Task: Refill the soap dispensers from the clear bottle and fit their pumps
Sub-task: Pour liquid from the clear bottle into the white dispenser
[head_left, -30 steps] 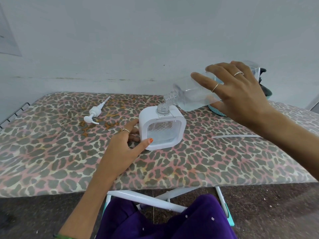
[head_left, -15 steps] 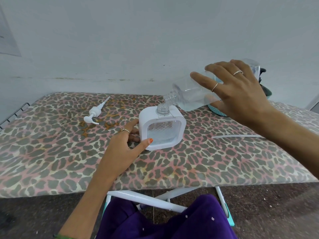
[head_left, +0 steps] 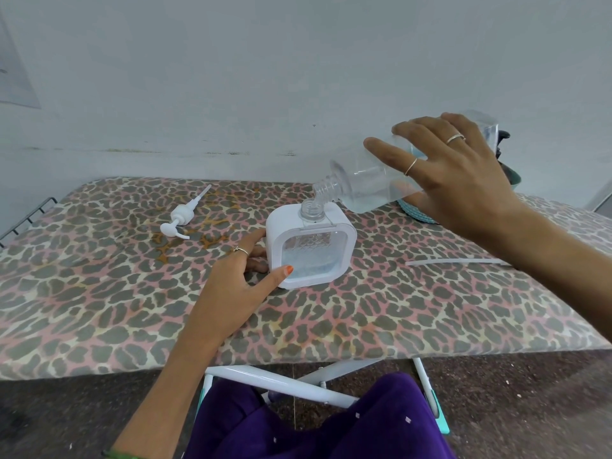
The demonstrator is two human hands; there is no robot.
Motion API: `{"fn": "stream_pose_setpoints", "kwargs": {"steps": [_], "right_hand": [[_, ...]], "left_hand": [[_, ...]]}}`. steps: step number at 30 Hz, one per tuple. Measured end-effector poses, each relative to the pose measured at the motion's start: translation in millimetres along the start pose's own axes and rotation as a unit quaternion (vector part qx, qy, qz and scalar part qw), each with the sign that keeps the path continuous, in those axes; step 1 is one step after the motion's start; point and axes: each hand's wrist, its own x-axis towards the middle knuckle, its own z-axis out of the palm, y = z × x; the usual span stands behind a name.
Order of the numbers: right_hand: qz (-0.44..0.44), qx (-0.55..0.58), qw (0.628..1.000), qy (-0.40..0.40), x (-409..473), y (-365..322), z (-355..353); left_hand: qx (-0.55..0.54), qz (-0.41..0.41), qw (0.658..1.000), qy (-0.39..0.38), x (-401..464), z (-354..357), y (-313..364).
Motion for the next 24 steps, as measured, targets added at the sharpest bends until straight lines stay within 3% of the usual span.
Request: {"fn": "stream_pose_setpoints", "kwargs": {"steps": [24], "right_hand": [[-0.021, -0.013, 1.000, -0.009, 7.7, 3.2, -4.7]], "left_hand": [[0.008, -0.006, 1.000, -0.004, 0.8, 0.0, -2.2]]}}
